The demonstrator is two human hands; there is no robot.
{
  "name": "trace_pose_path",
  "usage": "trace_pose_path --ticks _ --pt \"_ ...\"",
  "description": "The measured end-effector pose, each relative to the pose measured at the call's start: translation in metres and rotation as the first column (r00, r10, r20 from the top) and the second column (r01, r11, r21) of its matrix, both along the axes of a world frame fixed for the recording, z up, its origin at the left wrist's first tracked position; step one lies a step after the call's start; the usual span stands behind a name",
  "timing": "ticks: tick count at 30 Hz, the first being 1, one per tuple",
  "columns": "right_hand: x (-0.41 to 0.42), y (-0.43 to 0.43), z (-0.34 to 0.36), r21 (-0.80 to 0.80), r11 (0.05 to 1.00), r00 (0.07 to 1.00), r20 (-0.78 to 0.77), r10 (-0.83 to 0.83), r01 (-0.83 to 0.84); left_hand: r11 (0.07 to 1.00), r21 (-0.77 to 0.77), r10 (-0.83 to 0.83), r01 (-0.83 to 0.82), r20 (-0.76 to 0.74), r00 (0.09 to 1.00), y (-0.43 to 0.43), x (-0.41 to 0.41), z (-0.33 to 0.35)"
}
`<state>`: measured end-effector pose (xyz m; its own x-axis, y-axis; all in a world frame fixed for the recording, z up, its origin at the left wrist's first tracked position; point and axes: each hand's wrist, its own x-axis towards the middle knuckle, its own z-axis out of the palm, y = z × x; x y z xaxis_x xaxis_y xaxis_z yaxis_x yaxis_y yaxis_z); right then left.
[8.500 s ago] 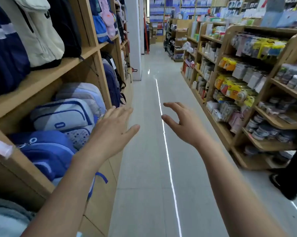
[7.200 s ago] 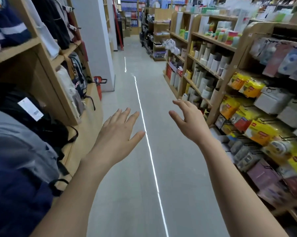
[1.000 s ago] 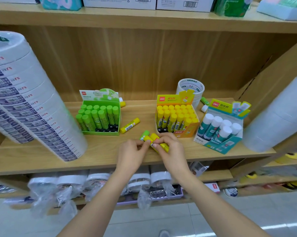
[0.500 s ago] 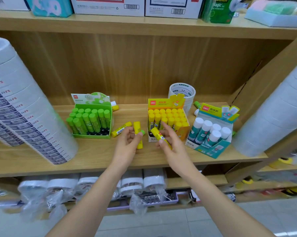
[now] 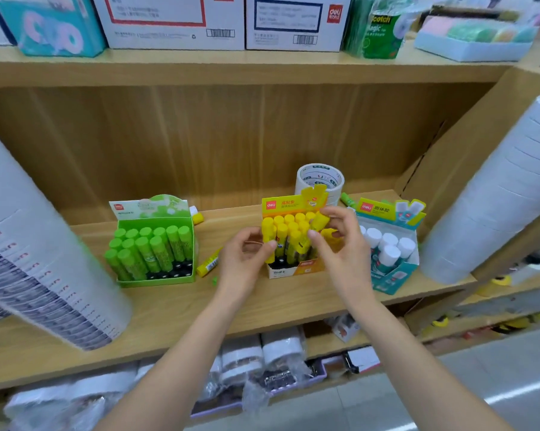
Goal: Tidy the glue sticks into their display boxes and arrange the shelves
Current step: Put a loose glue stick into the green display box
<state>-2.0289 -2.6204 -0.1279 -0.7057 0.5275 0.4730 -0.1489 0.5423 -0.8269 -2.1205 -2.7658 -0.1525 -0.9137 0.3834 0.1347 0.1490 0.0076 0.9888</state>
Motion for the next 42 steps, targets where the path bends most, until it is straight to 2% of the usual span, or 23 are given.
trace_pose_path --ticks 3,6,10,16,22,26,31,33,37,42 --pt "-0.005 0.0 -0.013 0.209 0.969 0.988 0.055 -0.147 0.132 0.999 0.004 -0.033 0.033 0.0 0.999 0.006 -0.006 -0.006" --pt "-0.005 0.0 -0.031 0.429 0.88 0.955 0.113 -0.274 0.202 0.999 -0.03 -0.045 0.043 -0.063 0.997 0.01 -0.009 -0.01" --pt "-0.003 -0.001 -0.039 0.556 0.802 0.948 0.072 -0.31 0.22 0.993 -0.074 -0.102 0.092 -0.151 0.983 0.011 -0.007 -0.014" --pt "-0.005 0.002 -0.038 0.595 0.777 0.952 0.061 -0.299 0.205 0.99 -0.073 -0.127 0.117 -0.145 0.981 0.013 -0.009 -0.022" --pt "-0.002 0.002 -0.039 0.559 0.807 0.959 0.069 -0.276 0.192 0.985 -0.155 -0.116 0.081 -0.231 0.966 0.015 -0.006 -0.024" --pt "-0.001 0.003 -0.039 0.508 0.852 0.97 0.114 -0.214 0.128 0.984 -0.145 -0.133 0.103 -0.212 0.968 0.018 -0.003 -0.028" --pt "0.003 0.005 -0.038 0.452 0.887 0.976 0.134 -0.171 0.094 0.979 -0.188 -0.133 0.084 -0.267 0.954 0.023 0.005 -0.034" --pt "0.004 0.006 -0.037 0.451 0.889 0.976 0.151 -0.159 0.075 0.974 -0.218 -0.132 0.053 -0.365 0.921 0.023 0.005 -0.032" --pt "0.004 0.01 -0.037 0.526 0.85 0.971 0.183 -0.154 0.035 0.944 -0.324 -0.17 -0.067 -0.647 0.743 0.017 0.003 -0.031" --pt "0.003 0.016 -0.043 0.502 0.865 0.976 0.198 -0.09 -0.022 0.937 -0.325 -0.172 -0.124 -0.743 0.647 0.021 0.0 -0.037"
